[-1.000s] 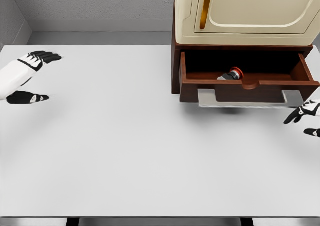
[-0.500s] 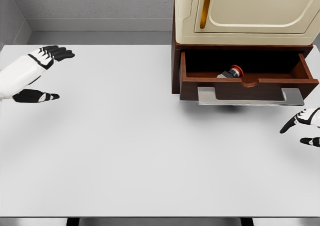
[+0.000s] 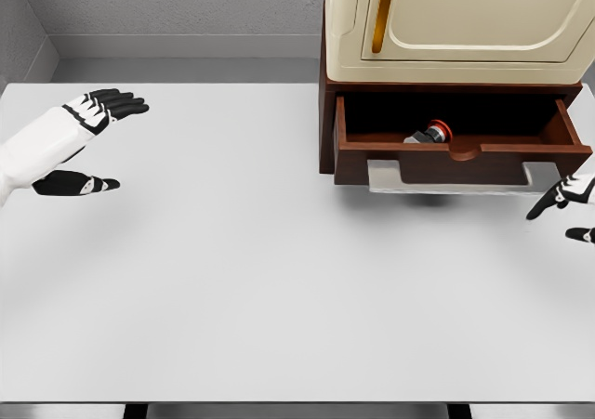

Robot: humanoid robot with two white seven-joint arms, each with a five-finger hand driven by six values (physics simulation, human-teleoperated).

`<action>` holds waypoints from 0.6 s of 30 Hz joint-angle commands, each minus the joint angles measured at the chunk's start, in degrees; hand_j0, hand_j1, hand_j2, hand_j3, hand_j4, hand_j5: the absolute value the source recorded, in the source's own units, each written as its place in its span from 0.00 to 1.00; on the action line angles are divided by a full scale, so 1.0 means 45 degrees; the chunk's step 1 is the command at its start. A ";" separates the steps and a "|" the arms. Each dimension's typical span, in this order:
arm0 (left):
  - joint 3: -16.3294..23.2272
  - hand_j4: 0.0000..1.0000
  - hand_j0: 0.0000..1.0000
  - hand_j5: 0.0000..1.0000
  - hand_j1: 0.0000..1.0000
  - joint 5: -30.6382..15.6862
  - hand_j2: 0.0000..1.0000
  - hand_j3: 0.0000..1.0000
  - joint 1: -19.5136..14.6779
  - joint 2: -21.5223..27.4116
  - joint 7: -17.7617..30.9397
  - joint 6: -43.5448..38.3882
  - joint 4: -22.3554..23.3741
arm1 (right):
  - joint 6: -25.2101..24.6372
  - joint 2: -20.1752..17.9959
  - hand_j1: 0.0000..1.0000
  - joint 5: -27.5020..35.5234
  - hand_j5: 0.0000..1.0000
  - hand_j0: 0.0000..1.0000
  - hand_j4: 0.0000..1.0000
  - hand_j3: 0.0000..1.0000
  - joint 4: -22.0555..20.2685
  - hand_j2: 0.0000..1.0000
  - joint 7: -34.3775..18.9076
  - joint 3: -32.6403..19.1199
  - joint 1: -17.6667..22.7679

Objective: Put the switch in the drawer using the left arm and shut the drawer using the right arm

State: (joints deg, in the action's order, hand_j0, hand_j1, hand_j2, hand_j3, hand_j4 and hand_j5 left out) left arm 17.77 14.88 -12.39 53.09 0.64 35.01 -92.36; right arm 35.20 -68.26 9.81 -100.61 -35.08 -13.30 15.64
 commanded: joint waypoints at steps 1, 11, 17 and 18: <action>-0.0005 1.00 1.00 1.00 1.00 -0.0085 1.00 1.00 0.0000 -0.0039 -0.0006 -0.0002 -0.0004 | -0.0044 -0.0026 0.65 0.0105 0.65 0.65 0.65 0.65 0.0014 0.65 0.0017 0.0005 0.0000; -0.0005 1.00 1.00 1.00 1.00 -0.0085 1.00 1.00 0.0000 -0.0039 -0.0006 -0.0002 0.0016 | -0.0044 -0.0280 0.65 -0.0110 0.65 0.65 0.65 0.65 0.0561 0.65 0.0017 0.0415 -0.0137; -0.0278 1.00 1.00 1.00 1.00 -0.0085 1.00 1.00 0.0000 -0.0098 -0.0006 -0.0002 0.0055 | -0.0044 -0.0280 0.65 -0.0246 0.65 0.65 0.65 0.65 0.0639 0.65 0.0017 0.0494 -0.0313; -0.0317 1.00 1.00 1.00 1.00 -0.0085 1.00 1.00 0.0000 -0.0196 -0.0006 -0.0002 0.0074 | -0.0044 -0.0280 0.65 -0.0246 0.65 0.65 0.65 0.65 0.0639 0.65 0.0017 0.0494 -0.0352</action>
State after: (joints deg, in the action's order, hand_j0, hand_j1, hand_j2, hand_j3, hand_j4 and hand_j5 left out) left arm 16.75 14.88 -12.39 52.52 0.65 35.01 -92.11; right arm 35.12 -69.44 8.54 -97.83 -35.00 -11.18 13.97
